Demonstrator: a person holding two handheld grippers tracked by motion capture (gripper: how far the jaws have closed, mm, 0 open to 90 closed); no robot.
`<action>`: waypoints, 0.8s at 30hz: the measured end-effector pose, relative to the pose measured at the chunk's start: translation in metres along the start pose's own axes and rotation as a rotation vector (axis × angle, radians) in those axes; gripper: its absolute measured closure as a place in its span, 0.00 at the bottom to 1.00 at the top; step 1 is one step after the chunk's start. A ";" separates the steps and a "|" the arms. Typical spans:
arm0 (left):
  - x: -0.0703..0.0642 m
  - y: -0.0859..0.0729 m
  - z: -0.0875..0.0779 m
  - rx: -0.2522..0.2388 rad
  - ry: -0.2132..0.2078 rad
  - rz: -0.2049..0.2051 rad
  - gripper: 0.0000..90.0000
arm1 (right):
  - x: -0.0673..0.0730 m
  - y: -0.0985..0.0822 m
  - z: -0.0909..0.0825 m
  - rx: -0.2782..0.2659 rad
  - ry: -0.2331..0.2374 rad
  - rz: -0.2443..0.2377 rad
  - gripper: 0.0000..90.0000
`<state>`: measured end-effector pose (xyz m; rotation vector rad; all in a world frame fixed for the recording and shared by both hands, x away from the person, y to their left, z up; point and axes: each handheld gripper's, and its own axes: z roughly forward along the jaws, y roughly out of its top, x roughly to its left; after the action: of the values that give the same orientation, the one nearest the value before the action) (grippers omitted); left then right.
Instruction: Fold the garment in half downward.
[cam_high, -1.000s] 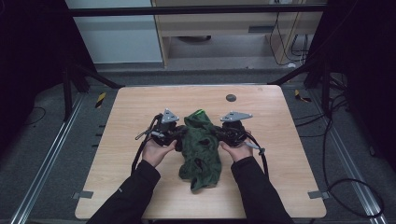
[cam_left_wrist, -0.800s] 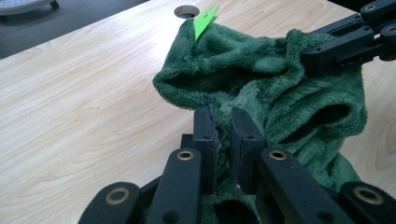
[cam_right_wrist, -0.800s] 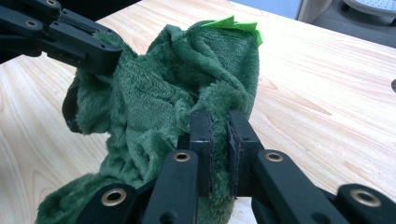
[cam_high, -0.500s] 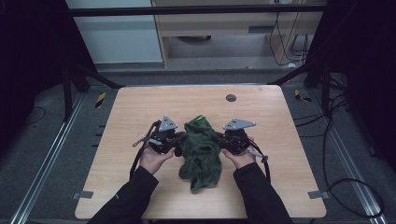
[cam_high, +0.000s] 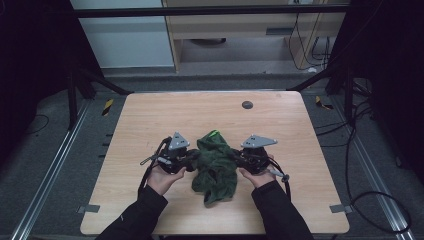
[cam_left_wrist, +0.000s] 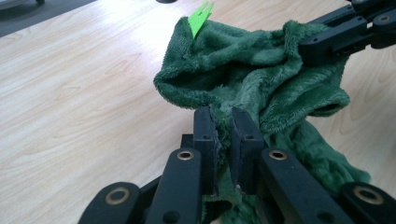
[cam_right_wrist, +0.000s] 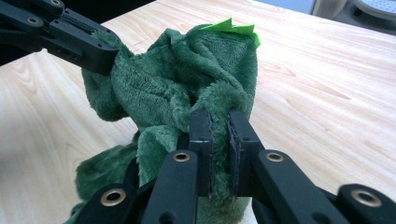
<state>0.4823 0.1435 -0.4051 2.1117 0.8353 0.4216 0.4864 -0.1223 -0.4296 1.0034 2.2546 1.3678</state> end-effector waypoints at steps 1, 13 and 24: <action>-0.002 -0.003 -0.001 0.006 -0.003 0.006 0.92 | 0.002 -0.002 -0.002 0.002 0.005 -0.003 0.91; -0.011 -0.023 -0.003 0.034 -0.023 0.001 0.92 | 0.009 -0.015 -0.005 0.020 0.025 -0.005 0.91; -0.018 -0.034 -0.002 0.061 -0.043 0.005 0.92 | 0.014 -0.025 -0.009 0.039 0.052 -0.008 0.91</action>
<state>0.4539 0.1477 -0.4313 2.1718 0.8276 0.3565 0.4618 -0.1254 -0.4456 0.9804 2.3292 1.3673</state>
